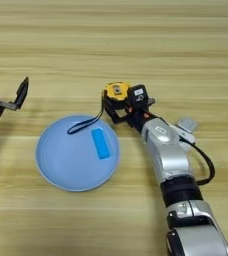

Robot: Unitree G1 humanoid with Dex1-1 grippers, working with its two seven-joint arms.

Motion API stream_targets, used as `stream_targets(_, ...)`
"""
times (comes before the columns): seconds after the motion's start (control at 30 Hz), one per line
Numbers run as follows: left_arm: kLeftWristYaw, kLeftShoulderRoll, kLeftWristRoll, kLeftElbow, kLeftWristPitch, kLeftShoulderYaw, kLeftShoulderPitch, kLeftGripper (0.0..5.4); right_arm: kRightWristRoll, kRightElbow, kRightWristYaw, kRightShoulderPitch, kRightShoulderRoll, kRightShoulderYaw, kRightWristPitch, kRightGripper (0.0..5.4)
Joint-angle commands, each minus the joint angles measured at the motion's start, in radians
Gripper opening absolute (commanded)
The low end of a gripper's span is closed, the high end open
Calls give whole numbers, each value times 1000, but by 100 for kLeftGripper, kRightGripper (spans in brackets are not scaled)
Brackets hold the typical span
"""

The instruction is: Move the objects on the table

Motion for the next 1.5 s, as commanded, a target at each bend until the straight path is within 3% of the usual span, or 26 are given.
stream_targets(0.03, 1, 2, -9, -18, 5, -3, 10, 540, 14, 51, 0, -43, 32, -11, 4, 476)
stream_targets(0.67, -6, 9, -15, -9, 5, 0, 8, 540, -33, 130, -26, -44, 49, -2, 0, 476)
stream_targets(0.7, -6, 9, -16, -9, 5, 0, 8, 540, -33, 130, -26, -44, 50, -2, 0, 512)
stream_targets(0.93, -7, 10, -17, -6, 4, -1, 7, 540, -44, 115, -36, -46, 47, -1, -32, 536)
stream_targets(1.2, -7, 10, -17, 2, 1, -1, 2, 540, -63, 10, -43, -36, 43, 9, -91, 536)
stream_targets(1.5, -4, 9, -18, 4, 0, -3, 1, 540, -13, -212, 30, -5, 5, -6, -111, 536)
